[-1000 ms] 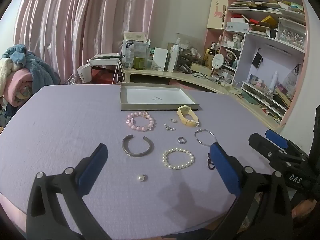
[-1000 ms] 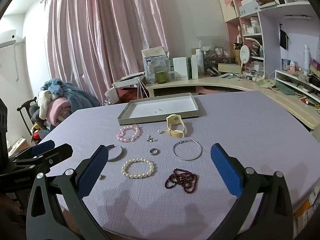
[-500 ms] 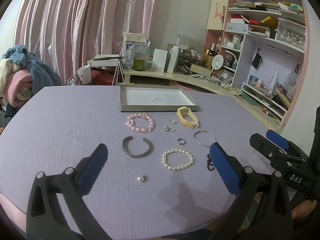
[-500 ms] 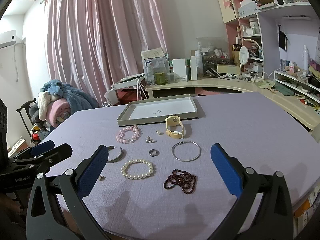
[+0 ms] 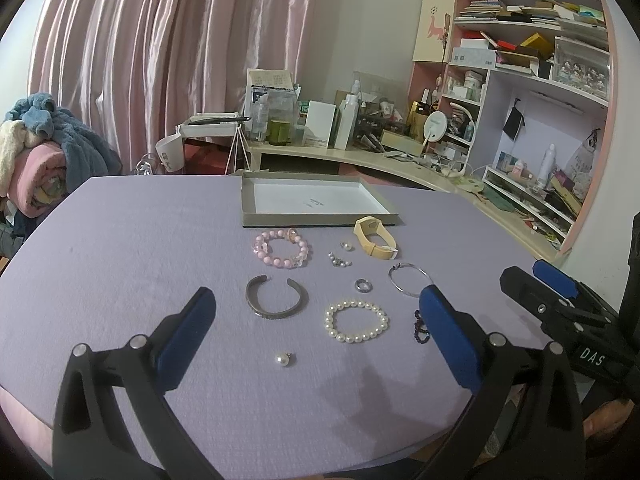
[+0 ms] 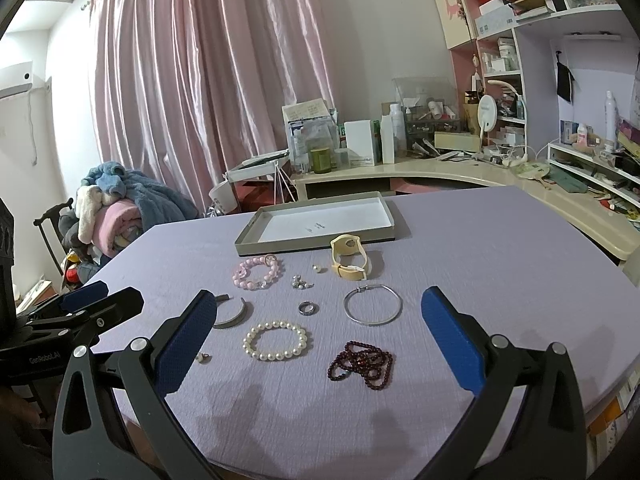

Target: Organize jewelry

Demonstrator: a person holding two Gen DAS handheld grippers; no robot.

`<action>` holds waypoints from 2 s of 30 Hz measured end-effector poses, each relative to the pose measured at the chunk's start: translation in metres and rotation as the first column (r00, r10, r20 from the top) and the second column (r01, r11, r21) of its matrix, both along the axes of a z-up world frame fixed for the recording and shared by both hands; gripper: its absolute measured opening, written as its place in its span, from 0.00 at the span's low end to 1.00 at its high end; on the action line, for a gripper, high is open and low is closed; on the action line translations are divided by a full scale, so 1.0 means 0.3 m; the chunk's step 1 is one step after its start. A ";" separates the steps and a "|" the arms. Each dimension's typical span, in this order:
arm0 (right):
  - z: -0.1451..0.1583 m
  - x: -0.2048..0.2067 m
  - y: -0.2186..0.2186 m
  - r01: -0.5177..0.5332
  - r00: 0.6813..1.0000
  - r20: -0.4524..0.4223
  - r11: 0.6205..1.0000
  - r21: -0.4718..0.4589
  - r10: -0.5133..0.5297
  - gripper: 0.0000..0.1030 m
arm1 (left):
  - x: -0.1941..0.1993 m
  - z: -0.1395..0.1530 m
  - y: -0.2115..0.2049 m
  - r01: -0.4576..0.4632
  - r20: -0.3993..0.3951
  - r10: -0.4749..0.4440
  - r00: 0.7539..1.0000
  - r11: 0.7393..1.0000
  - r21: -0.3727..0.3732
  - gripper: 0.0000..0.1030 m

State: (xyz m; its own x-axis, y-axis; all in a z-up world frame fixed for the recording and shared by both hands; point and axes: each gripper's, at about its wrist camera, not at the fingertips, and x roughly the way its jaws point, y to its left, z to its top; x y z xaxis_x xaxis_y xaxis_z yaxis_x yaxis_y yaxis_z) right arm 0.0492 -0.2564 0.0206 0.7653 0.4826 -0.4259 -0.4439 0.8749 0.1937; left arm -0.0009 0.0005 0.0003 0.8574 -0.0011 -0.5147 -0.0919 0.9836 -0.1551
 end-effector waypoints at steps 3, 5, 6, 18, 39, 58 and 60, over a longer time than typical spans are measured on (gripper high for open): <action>0.003 0.001 -0.001 0.001 1.000 0.000 1.000 0.001 -0.001 0.99 | -0.001 0.000 0.000 0.000 0.001 0.000 1.000 1.000 0.000 0.98; 0.004 0.004 0.000 0.001 1.000 0.000 1.000 0.001 -0.001 0.99 | -0.001 0.000 0.000 0.001 0.001 -0.001 1.000 1.000 0.001 0.98; 0.005 0.007 0.001 0.001 1.000 0.000 1.000 0.001 -0.001 0.99 | -0.001 0.000 0.000 0.000 0.002 0.000 1.000 1.000 0.001 0.98; 0.005 -0.006 -0.012 0.000 1.000 0.005 1.000 0.003 0.000 0.99 | -0.002 0.000 -0.001 0.000 0.005 0.000 1.000 1.000 0.003 0.98; 0.007 0.009 -0.010 -0.002 1.000 0.007 1.000 0.005 0.002 0.99 | -0.003 0.001 -0.003 -0.001 0.007 0.001 1.000 1.000 0.007 0.98; -0.008 0.036 -0.007 0.003 1.000 -0.029 1.000 -0.005 -0.003 0.99 | 0.041 -0.008 0.042 -0.009 -0.031 0.009 0.999 1.000 -0.004 0.98; -0.037 0.073 -0.007 0.008 0.998 -0.067 1.000 -0.024 -0.009 0.99 | 0.072 -0.032 0.068 -0.020 -0.079 0.018 0.997 1.000 -0.016 0.98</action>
